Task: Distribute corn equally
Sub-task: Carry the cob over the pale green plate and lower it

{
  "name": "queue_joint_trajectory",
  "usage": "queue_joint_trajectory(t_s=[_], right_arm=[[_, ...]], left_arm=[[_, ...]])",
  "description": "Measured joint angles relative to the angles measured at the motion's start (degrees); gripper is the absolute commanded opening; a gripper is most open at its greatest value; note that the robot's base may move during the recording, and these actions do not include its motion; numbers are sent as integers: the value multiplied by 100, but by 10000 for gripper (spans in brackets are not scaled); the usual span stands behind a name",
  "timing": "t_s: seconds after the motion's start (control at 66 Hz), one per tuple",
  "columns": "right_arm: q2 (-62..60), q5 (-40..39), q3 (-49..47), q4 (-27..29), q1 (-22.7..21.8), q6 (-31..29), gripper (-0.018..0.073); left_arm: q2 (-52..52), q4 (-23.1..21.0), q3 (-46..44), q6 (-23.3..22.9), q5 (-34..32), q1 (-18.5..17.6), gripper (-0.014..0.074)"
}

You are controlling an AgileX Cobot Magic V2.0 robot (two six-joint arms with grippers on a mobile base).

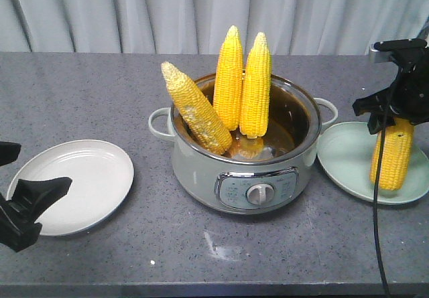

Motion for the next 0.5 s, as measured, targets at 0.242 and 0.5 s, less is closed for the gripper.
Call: queue_joint_trajectory(t_s=[0.242,0.5], right_arm=[[205,-376,0,0,0,0,445],[354,-555,0,0,0,0,572]], left_arm=[[0,0,0,0,0,0,554],[0,0,0,0,0,0,554]])
